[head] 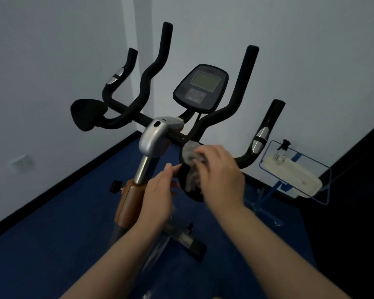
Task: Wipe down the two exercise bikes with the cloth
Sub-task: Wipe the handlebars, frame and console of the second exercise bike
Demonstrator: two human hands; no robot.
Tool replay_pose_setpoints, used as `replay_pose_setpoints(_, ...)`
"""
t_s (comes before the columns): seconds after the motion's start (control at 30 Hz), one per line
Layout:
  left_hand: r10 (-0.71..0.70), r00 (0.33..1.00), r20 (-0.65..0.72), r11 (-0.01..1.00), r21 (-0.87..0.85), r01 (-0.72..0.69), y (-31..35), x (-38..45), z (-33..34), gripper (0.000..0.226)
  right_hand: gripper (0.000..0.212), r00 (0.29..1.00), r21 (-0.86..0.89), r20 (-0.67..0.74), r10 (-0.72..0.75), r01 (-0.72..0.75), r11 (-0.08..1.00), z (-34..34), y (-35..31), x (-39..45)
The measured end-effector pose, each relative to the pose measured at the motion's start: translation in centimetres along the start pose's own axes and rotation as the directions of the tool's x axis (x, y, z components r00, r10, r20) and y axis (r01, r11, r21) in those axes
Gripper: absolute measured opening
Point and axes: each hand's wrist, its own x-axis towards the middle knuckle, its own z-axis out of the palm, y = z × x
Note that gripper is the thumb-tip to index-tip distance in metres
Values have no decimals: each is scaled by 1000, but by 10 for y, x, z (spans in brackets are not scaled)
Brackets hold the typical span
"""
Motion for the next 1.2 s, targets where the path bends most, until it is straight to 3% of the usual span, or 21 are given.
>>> replay_pose_setpoints(0.07, -26, 1000, 7, 999, -32, 26, 1, -2, 0, 45, 30, 995, -85, 93, -23, 31, 996, 11, -16, -15)
replay_pose_setpoints(0.2, 3, 999, 39, 1000, -3, -3, 5, -5, -2, 49, 34, 929, -71, 265, -258, 285, 956, 2, -1, -25)
replay_pose_setpoints(0.27, 1, 1000, 13, 1000, 24, -1, 7, -5, -1, 42, 27, 960, -77, 197, -199, 217, 973, -4, 3, -2)
replay_pose_setpoints(0.33, 14, 1000, -12, 998, 58, -13, 6, -7, 3, 39, 27, 964, -87, 215, -154, 176, 980, -4, 1, -2)
replay_pose_setpoints(0.5, 113, 992, 50, 977, 177, -120, 8, -4, 8, 30, 35, 823, -44, 428, -373, 431, 901, -23, 23, -20)
replay_pose_setpoints(0.63, 152, 985, 84, 970, 178, -165, 6, 10, 14, 32, 32, 917, -136, 309, -251, 304, 943, -14, 21, -3)
replay_pose_setpoints(0.73, 193, 977, 89, 959, 193, -207, 3, 13, 15, 27, 25, 870, -78, 386, -308, 363, 928, -21, 24, -32)
replay_pose_setpoints(0.8, 205, 973, 104, 949, 224, -223, 1, 16, 12, 25, 19, 850, -20, 361, -383, 418, 908, -34, 37, -31)
replay_pose_setpoints(0.87, 228, 968, 106, 935, 252, -248, 1, 21, 10, 25, 17, 924, 25, 226, -308, 311, 950, -39, 47, -8)
replay_pose_setpoints(0.93, 244, 965, 90, 931, 256, -260, 0, 20, 12, 25, 17, 984, 117, 141, -111, 95, 989, -31, 44, 15)
replay_pose_setpoints(1.0, 251, 965, 78, 936, 234, -263, -3, 17, 16, 25, 21, 974, 198, 203, 104, -145, 969, -12, 33, 18)
replay_pose_setpoints(1.07, 259, 963, 68, 939, 214, -268, -4, 13, 19, 25, 23, 939, 214, 176, 296, -330, 919, 5, 21, 1)
replay_pose_setpoints(1.13, 252, 965, 75, 944, 203, -262, -5, 13, 20, 25, 26, 927, 111, 56, 371, -375, 920, 12, 14, -23)
replay_pose_setpoints(1.2, 237, 966, 101, 947, 197, -253, -5, 15, 17, 25, 29, 915, 52, 21, 402, -403, 914, 14, 13, -35)
